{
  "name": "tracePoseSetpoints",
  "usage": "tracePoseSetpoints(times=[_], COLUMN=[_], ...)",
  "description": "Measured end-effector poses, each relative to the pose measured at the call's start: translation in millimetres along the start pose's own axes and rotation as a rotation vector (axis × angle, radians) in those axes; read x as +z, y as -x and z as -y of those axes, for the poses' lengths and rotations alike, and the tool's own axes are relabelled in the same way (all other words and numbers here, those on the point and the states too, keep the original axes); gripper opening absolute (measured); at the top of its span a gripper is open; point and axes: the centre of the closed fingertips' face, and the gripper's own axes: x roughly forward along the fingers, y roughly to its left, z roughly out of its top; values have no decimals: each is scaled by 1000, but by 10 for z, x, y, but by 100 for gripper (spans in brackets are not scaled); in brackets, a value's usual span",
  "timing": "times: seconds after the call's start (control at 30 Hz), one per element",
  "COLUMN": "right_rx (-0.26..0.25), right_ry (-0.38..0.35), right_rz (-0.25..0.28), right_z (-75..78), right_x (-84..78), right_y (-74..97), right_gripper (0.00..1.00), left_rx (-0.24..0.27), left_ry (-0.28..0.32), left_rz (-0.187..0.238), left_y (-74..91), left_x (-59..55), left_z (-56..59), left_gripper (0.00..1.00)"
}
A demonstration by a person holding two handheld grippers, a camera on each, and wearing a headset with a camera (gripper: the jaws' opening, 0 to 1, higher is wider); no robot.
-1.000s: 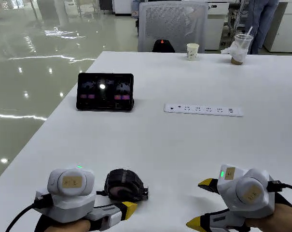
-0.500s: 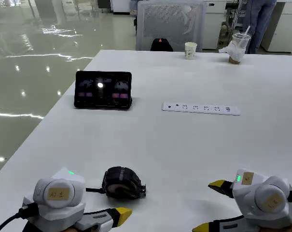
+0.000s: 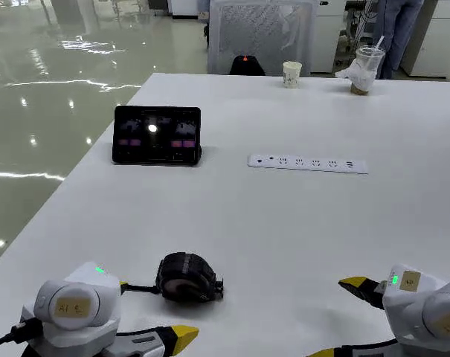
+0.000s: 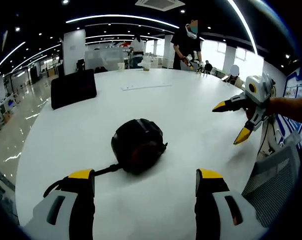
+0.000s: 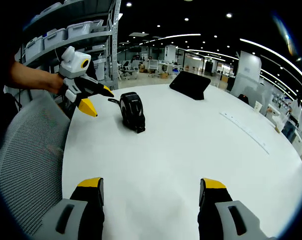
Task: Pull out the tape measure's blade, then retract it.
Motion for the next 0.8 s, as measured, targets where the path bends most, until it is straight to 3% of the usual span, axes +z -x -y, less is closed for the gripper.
tracePoseSetpoints(times=[0.33,0.53,0.8], right_rx=[-25,-42,-53], right_ry=[-25,-46,-59], right_rz=[43,79,86], right_z=[-45,-45,-56], right_x=[-21,22,2], right_y=[72,101,136], right_gripper=[85,92,99], left_rx=[-55,-66,-71], left_ry=[-36,-52,-81], left_rz=[31,75,86], left_y=[98,114,119], left_x=[3,58,80], left_z=[49,42,66], left_gripper=[83,91,99])
